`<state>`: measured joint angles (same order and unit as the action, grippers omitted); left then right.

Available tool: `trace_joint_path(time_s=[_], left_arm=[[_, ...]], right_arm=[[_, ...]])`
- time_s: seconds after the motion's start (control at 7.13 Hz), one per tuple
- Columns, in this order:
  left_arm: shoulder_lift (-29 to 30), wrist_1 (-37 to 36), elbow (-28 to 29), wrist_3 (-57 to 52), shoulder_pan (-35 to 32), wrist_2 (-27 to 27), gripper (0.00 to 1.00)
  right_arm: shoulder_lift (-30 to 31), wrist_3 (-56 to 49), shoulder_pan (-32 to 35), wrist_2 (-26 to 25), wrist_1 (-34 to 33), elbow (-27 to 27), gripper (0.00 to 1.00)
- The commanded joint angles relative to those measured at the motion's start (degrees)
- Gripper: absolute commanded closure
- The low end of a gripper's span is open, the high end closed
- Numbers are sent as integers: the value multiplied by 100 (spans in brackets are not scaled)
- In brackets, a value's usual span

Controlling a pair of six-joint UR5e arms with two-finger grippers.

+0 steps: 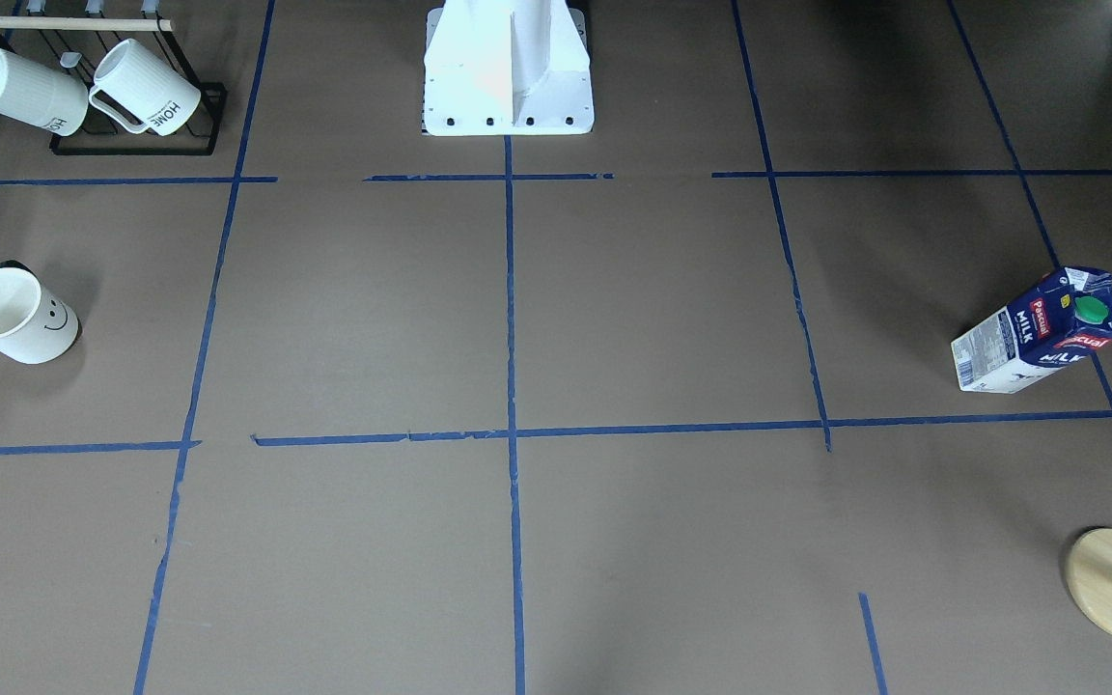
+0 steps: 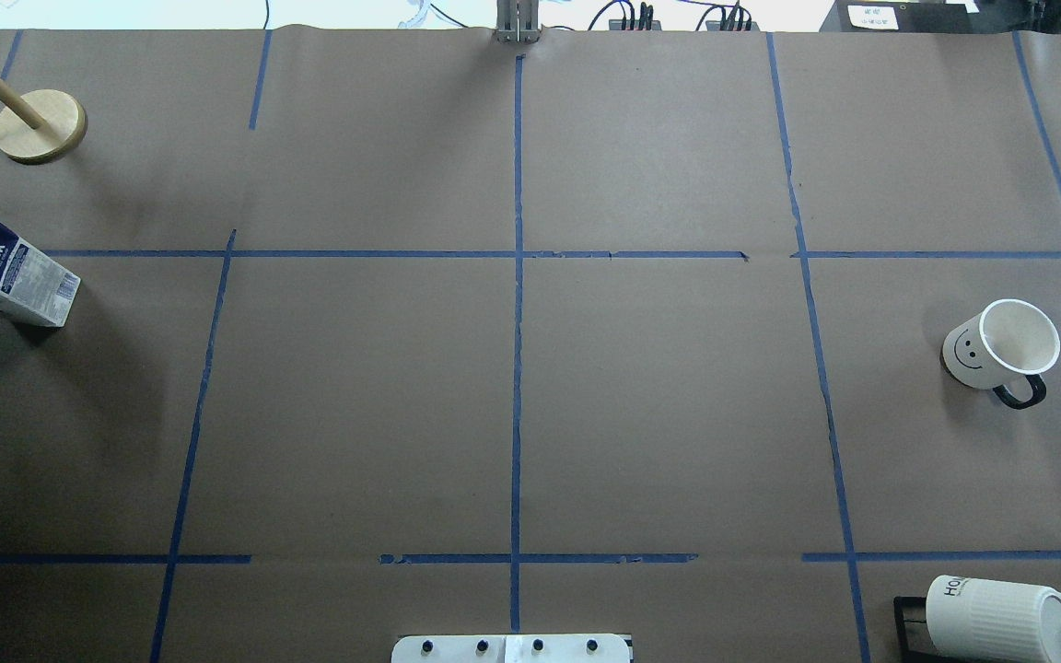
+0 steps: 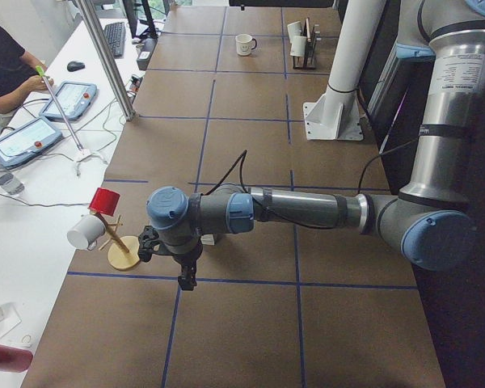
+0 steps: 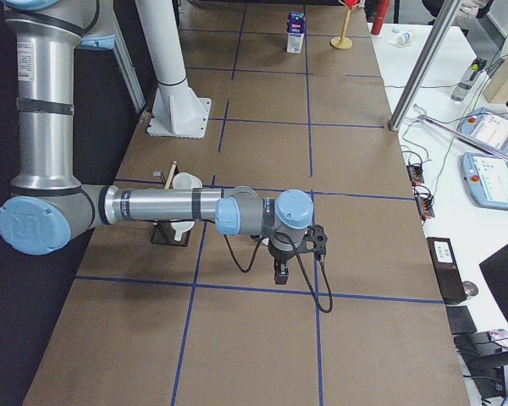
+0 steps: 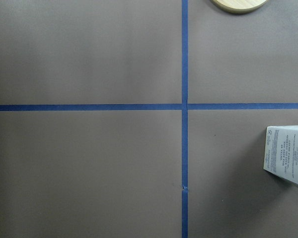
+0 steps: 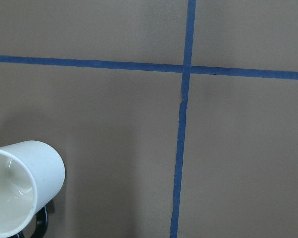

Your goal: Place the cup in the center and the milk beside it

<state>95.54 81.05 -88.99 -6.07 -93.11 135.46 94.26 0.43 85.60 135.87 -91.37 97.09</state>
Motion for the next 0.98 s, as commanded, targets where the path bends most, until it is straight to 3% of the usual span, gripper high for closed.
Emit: trace_joint_path(time_s=[0.0, 0.84], left_arm=[[113, -114, -57, 44, 38, -19, 0], [87, -107, -260, 71, 310, 7, 0]], right_arm=[[187, -42, 87, 79, 13, 160, 0], [303, 1, 114, -8, 83, 231, 0]])
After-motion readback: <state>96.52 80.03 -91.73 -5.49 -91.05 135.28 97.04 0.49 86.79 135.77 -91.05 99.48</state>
